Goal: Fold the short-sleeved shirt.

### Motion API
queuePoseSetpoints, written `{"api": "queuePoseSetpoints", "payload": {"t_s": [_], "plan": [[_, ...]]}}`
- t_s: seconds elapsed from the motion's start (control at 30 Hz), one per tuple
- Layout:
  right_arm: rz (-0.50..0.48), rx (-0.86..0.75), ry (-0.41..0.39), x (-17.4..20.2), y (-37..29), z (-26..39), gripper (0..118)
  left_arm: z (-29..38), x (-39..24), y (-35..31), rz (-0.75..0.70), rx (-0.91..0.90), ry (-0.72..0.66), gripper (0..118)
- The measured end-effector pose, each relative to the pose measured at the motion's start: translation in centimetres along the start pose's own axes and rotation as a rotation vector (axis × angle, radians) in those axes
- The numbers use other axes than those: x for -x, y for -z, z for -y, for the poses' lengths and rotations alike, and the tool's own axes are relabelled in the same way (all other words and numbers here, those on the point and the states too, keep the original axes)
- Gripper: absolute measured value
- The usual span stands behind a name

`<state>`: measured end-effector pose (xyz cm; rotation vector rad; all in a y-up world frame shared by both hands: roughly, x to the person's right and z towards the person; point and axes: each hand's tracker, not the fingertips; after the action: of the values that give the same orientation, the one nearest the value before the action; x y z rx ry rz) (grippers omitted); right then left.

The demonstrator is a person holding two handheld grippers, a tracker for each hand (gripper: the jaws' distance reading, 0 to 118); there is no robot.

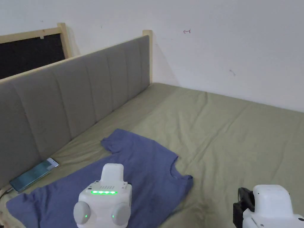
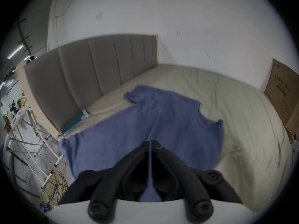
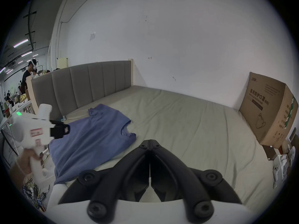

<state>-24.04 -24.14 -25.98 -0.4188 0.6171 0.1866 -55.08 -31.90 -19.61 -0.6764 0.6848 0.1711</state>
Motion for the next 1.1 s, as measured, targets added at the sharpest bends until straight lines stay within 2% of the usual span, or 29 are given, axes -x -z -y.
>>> {"api": "queuePoseSetpoints", "payload": {"t_s": [0.03, 0.07, 0.1, 0.13, 0.17, 0.27, 0.37, 0.4, 0.43, 0.47, 0.53, 0.57, 0.67, 0.7, 0.73, 0.8, 0.87, 1.0, 1.1], "plan": [[0.003, 0.009, 0.001, -0.1, 0.4, 0.2, 0, -0.3, 0.0, 2.0, 0.016, 0.076, -0.015, 25], [0.006, 0.019, 0.001, -0.2, 0.7, 0.3, 0, -0.6, -0.1, 3.7, 0.037, 0.140, -0.013, 50], [0.010, 0.030, 0.000, -0.4, 0.9, 0.4, 0, -0.8, -0.1, 5.1, 0.063, 0.188, -0.010, 86], [0.017, 0.036, 0.001, -0.6, 1.2, 0.6, 0, -0.9, -0.2, 6.1, 0.051, 0.191, -0.021, 103], [0.023, 0.044, 0.002, -0.8, 1.4, 0.7, 0, -1.0, -0.5, 6.9, 0.040, 0.173, -0.010, 112], [0.034, 0.069, 0.007, -1.4, 1.9, 0.9, 0, -1.9, -1.2, 8.7, 0.013, 0.162, 0.020, 112], [0.050, 0.095, 0.013, -1.9, 2.4, 1.3, 0, -2.0, -1.6, 11.1, 0.092, 0.298, 0.018, 112], [0.053, 0.102, 0.019, -2.1, 2.5, 1.4, 0, -1.4, -1.8, 12.1, 0.110, 0.345, 0.002, 111], [0.054, 0.113, 0.022, -2.2, 2.6, 1.6, 0, -0.6, -2.0, 13.1, 0.099, 0.401, -0.008, 103], [0.055, 0.121, 0.023, -2.3, 2.7, 1.7, 0, 0.1, -2.1, 13.6, 0.080, 0.445, -0.004, 102], [0.062, 0.138, 0.014, -2.5, 2.7, 2.1, 0, 0.2, -2.4, 12.3, 0.059, 0.343, -0.003, 93], [0.065, 0.142, 0.012, -2.6, 2.8, 2.3, 0, -0.1, -2.5, 12.2, 0.064, 0.363, -0.002, 82], [0.069, 0.165, 0.025, -2.9, 2.9, 2.6, 0, -0.9, -1.9, 11.6, 0.062, 0.363, -0.017, 40], [0.071, 0.171, 0.038, -3.0, 2.9, 2.7, 0, -1.2, -1.6, 11.4, 0.055, 0.366, -0.032, 18], [0.070, 0.173, 0.053, -3.0, 2.8, 2.8, 0, -1.5, -1.0, 11.2, 0.058, 0.371, -0.053, 18], [0.071, 0.185, 0.076, -3.1, 2.8, 2.9, 0, -1.7, -0.5, 10.9, 0.001, 0.393, -0.102, 4], [0.064, 0.192, 0.083, -3.2, 2.8, 3.1, 0, -1.8, 0.4, 10.8, 0.067, 0.401, -0.178, 4], [0.069, 0.194, 0.090, -3.5, 2.1, 3.2, 0, -2.9, 0.7, 9.5, 0.083, 0.394, -0.186, 4], [0.080, 0.190, 0.109, -4.2, 1.7, 3.0, 0, -4.6, 1.0, 7.6, 0.156, 0.353, -0.221, 4]]}}
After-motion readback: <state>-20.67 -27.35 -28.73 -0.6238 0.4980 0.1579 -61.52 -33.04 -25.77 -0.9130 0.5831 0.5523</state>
